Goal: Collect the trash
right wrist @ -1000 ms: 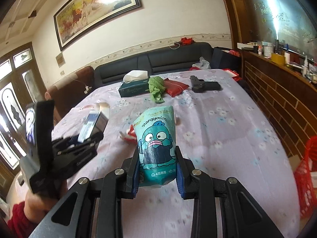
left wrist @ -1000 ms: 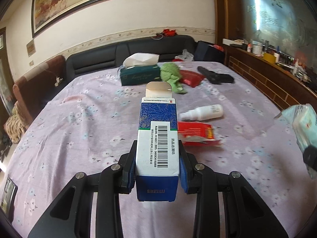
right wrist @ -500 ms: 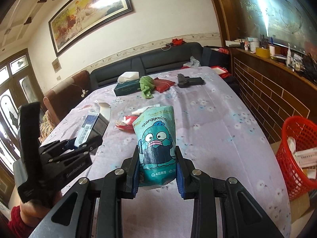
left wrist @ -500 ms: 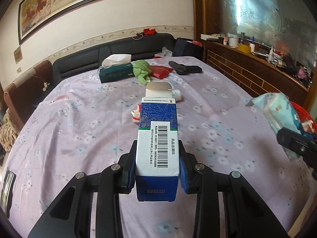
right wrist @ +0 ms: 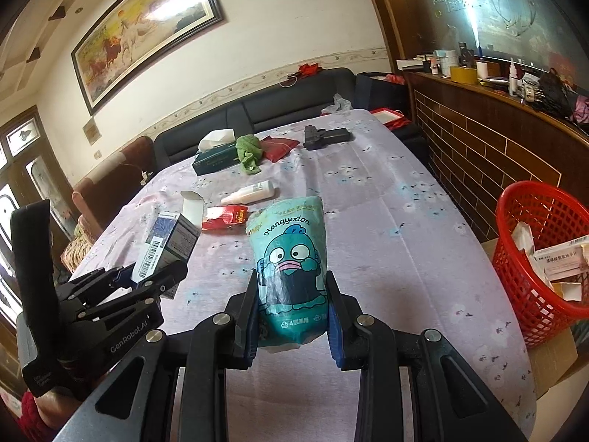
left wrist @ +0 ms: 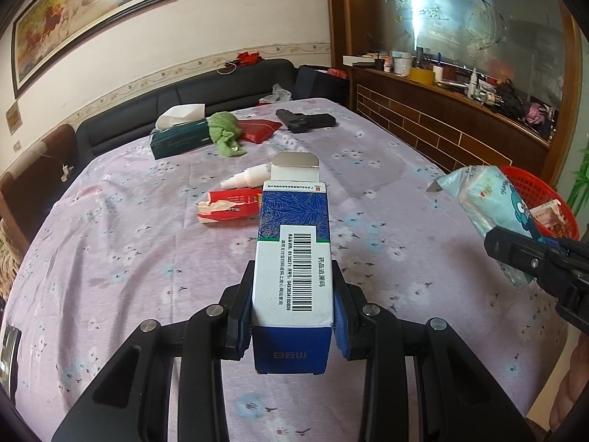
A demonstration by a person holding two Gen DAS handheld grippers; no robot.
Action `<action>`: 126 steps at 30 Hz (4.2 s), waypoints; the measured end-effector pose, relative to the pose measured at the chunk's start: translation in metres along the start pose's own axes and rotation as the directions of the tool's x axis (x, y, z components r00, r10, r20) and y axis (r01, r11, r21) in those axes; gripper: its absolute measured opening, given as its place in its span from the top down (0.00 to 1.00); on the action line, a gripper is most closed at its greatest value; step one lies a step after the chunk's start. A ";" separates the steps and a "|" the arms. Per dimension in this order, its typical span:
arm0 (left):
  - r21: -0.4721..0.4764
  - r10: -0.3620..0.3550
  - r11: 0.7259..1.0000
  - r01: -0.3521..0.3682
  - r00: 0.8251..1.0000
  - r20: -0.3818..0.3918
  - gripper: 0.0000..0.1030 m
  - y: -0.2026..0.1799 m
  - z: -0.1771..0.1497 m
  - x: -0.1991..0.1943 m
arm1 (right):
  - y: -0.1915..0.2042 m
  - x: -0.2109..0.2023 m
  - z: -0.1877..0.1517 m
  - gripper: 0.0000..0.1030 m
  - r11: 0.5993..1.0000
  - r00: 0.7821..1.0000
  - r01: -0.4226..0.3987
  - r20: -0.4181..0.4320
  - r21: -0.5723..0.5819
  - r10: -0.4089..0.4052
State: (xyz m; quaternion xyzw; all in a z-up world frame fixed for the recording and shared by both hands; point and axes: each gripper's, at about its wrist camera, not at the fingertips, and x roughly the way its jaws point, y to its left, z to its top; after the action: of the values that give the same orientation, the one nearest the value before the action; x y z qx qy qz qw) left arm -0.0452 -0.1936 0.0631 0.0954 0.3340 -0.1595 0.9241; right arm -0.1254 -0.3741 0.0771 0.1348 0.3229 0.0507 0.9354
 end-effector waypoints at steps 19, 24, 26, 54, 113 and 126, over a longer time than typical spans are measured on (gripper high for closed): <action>0.119 -0.209 0.969 0.216 0.976 -0.067 0.68 -0.091 0.020 -0.003 | -0.086 -0.064 0.004 0.68 0.984 0.990 0.077 0.101 0.158 -0.094; 0.155 -0.291 0.941 0.301 0.953 -0.085 0.68 -0.132 0.036 -0.005 | -0.132 -0.094 0.006 0.68 0.963 0.976 0.136 0.137 0.232 -0.171; 0.169 -0.319 0.929 0.329 0.944 -0.088 0.68 -0.150 0.043 -0.006 | -0.147 -0.102 0.006 0.68 0.954 0.970 0.151 0.145 0.258 -0.193; 0.239 -0.404 0.870 0.432 0.901 -0.158 0.67 -0.288 0.082 0.045 | -0.255 -0.122 0.019 0.68 0.891 0.941 0.262 0.106 0.370 -0.321; 0.233 -0.335 0.908 0.349 0.937 -0.096 0.09 -0.263 0.059 0.047 | -0.226 -0.137 0.004 0.00 0.769 0.823 0.514 0.034 0.381 -0.567; 0.283 -0.283 0.924 0.258 0.958 0.051 0.05 -0.198 0.012 -0.027 | -0.142 -0.170 -0.048 0.00 0.702 0.713 0.632 0.108 0.327 -0.693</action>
State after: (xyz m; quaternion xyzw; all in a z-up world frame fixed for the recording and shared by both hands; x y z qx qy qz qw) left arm -0.1289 -0.3747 0.0761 0.1675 0.2763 -0.3340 0.8855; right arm -0.2877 -0.5310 0.1010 0.1381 0.2463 -0.3504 0.8930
